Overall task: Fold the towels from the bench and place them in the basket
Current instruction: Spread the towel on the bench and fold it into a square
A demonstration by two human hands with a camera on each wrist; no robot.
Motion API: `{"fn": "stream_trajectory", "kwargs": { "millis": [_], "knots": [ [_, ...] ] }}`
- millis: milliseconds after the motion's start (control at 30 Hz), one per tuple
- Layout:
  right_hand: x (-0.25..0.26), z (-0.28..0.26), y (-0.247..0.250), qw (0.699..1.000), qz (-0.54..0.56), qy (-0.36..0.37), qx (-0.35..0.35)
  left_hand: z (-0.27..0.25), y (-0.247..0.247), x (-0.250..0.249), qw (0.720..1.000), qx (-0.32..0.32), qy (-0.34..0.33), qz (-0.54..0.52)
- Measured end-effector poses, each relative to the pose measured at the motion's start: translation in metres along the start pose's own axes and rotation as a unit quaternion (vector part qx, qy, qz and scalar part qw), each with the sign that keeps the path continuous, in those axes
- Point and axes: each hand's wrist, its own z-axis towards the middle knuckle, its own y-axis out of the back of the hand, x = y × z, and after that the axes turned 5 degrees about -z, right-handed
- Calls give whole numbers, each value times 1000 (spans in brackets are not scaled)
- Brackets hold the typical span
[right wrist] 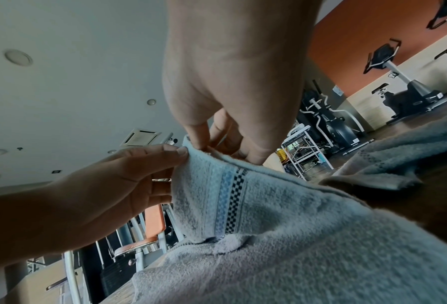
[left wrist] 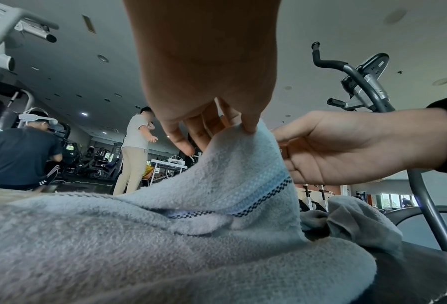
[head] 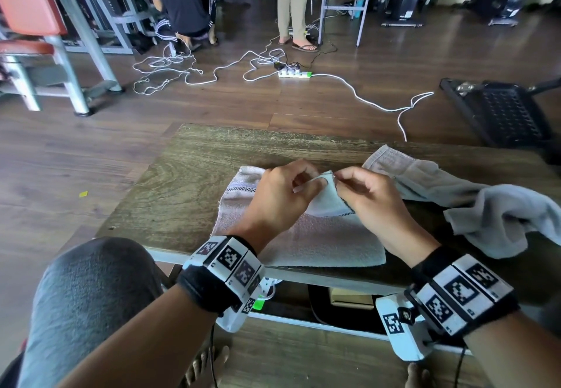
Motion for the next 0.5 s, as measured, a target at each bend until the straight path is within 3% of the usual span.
{"fn": "stream_trajectory", "kwargs": {
  "millis": [500],
  "knots": [
    [-6, 5, 0, 999, 22, -42, 4, 2, -9, 0, 998, -36, 43, -6]
  ]
}}
